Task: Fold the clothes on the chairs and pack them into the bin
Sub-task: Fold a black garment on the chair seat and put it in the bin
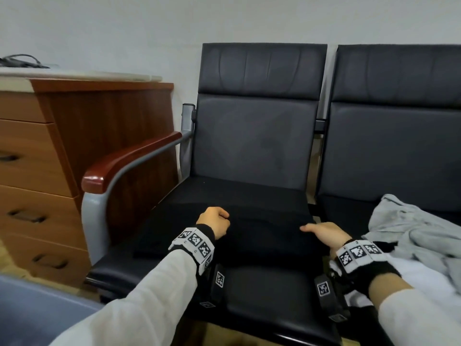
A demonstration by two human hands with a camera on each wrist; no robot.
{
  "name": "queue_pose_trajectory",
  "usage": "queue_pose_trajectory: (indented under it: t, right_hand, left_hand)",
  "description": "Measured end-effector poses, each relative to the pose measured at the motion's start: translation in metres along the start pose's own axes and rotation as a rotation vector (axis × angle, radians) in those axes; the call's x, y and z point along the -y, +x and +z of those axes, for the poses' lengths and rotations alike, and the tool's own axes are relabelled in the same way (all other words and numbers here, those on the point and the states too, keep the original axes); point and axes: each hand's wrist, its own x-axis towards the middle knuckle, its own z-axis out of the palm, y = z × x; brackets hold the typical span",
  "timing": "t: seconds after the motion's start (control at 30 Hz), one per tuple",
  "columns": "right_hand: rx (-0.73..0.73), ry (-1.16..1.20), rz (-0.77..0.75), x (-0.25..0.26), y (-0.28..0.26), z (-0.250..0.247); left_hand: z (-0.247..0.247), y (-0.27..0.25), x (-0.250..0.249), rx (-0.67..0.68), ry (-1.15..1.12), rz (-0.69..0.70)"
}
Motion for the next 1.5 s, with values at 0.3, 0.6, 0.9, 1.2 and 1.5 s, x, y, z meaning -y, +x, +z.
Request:
queue_pose_trajectory:
  t: [0.3, 0.6, 0.9, 1.2, 1.5]
  right_hand:
    - [0.156, 0.814, -0.131, 0.027, -0.04, -0.021]
    - [0.176, 0.518, -0.228, 0.08, -0.062, 0.031]
    - [0.427, 0.046, -0.343, 0.093, -0.077, 0.159]
    - [0.067, -0.121, -0.226, 0.058, -0.03, 0.129]
    - [0.04, -0.284, -0.017, 0.023, -0.028, 0.072]
  left_hand:
    - [0.029, -0.028, -0.029, 0.421, 0.094, 0.004]
    - [0.043, -0.037, -0.045, 0.404, -0.532, -0.1]
    - [-0.053, -0.017, 0.025, 0.228, -0.659, -0.42]
    - [-0.047, -0.009, 0.047, 0.17, -0.511, -0.289]
    - [-0.058, -0.007, 0.037, -0.006, 0.133, -0.225]
